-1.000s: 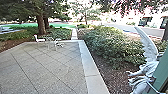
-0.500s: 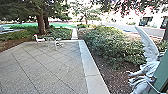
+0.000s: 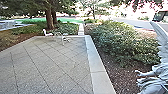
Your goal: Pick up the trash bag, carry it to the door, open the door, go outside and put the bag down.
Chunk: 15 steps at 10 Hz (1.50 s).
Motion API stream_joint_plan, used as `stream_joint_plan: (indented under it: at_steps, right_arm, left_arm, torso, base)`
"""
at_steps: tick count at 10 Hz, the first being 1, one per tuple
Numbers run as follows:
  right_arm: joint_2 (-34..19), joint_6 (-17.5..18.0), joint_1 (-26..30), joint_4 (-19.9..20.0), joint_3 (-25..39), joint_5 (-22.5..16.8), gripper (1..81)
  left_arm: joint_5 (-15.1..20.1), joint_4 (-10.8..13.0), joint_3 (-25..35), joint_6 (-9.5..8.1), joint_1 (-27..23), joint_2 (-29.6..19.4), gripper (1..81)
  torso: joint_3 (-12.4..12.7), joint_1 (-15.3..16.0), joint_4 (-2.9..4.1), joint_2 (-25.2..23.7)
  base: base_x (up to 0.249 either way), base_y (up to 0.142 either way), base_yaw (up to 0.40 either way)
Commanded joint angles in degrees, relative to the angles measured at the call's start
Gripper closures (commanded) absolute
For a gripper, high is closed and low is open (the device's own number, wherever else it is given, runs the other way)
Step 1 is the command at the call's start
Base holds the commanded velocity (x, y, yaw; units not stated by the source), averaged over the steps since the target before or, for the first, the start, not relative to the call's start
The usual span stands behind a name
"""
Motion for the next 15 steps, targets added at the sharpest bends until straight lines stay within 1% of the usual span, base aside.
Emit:
stream_joint_plan:
  at_steps: [1,3,4,5,6,7,8,9,10,11,12,14,15]
  right_arm:
    - [0.01,-0.28,1.41,-0.10,-0.05,-3.13,1.0]
    - [-0.08,-0.01,2.02,-0.10,-0.40,-3.65,1.0]
    - [-0.17,-0.36,2.55,-0.54,-0.67,-6.90,1.0]
    - [-0.34,-0.45,2.82,-0.63,0.29,-7.96,1.0]
    - [-1.84,-0.45,2.90,-0.54,2.58,-7.61,1.0]
    - [-5.76,-0.29,2.99,-0.11,8.60,-7.09,1.0]
    - [-9.93,0.08,3.25,0.25,14.98,-6.99,1.0]
    - [-14.72,0.25,3.43,0.16,22.13,-6.91,1.0]
    - [-16.69,0.25,3.96,0.25,24.73,-6.99,1.0]
    - [-17.22,0.25,4.31,0.34,25.00,-6.99,1.0]
    - [-17.13,0.25,4.49,0.16,24.91,-7.08,1.0]
    - [-16.08,0.16,4.49,-0.01,23.94,-7.17,1.0]
    - [-15.46,0.16,4.48,-0.10,22.98,-7.17,1.0]
  left_arm:
    - [3.87,-0.30,0.06,0.23,-2.21,-0.26,81.1]
    - [3.78,-0.65,0.33,0.05,-2.91,-1.05,81.1]
    - [3.95,-0.82,1.29,-0.04,-3.44,-1.49,81.1]
    - [4.13,-1.00,3.20,-0.04,-4.22,-2.70,81.1]
    - [4.22,-1.00,6.39,-0.12,-4.93,-4.83,81.1]
    - [4.30,-1.00,10.58,-0.30,-5.80,-8.06,81.1]
    - [4.39,-1.18,13.25,-0.39,-7.11,-10.54,81.1]
    - [4.83,-3.26,15.68,-0.39,-8.70,-13.42,81.1]
    - [5.45,-5.31,17.55,-0.39,-10.63,-15.64,81.1]
    - [7.38,-8.12,18.87,-0.39,-13.09,-17.84,81.1]
    - [8.61,-10.05,19.22,-0.39,-15.90,-19.33,81.1]
    - [13.18,-14.45,18.61,-0.39,-21.88,-21.79,81.1]
    - [14.41,-15.68,18.43,-0.39,-24.60,-22.50,81.1]
  torso:
    - [0.00,0.01,0.00,0.00]
    - [0.00,0.01,0.00,0.00]
    - [-0.02,0.01,0.00,0.00]
    - [-0.02,0.01,0.00,0.00]
    - [-0.02,0.01,0.00,0.00]
    - [-0.05,0.01,0.00,0.00]
    - [-0.05,0.01,0.00,0.00]
    - [-0.05,0.01,0.00,0.00]
    - [-0.05,0.01,0.00,0.00]
    - [-2.71,0.01,0.00,0.00]
    - [-4.33,0.01,0.00,0.00]
    - [-6.72,0.01,0.00,0.00]
    - [-8.30,0.01,0.00,0.00]
  base:
    - [0.000,0.000,0.000]
    - [0.000,0.000,0.000]
    - [0.000,0.000,0.000]
    - [0.000,0.000,0.000]
    - [0.000,0.000,0.000]
    - [0.000,0.000,0.000]
    - [0.000,0.000,0.000]
    - [0.000,0.000,0.000]
    - [0.000,0.000,0.000]
    - [0.000,0.000,0.000]
    - [0.000,0.000,0.000]
    - [0.000,0.000,0.000]
    - [0.000,0.000,0.000]
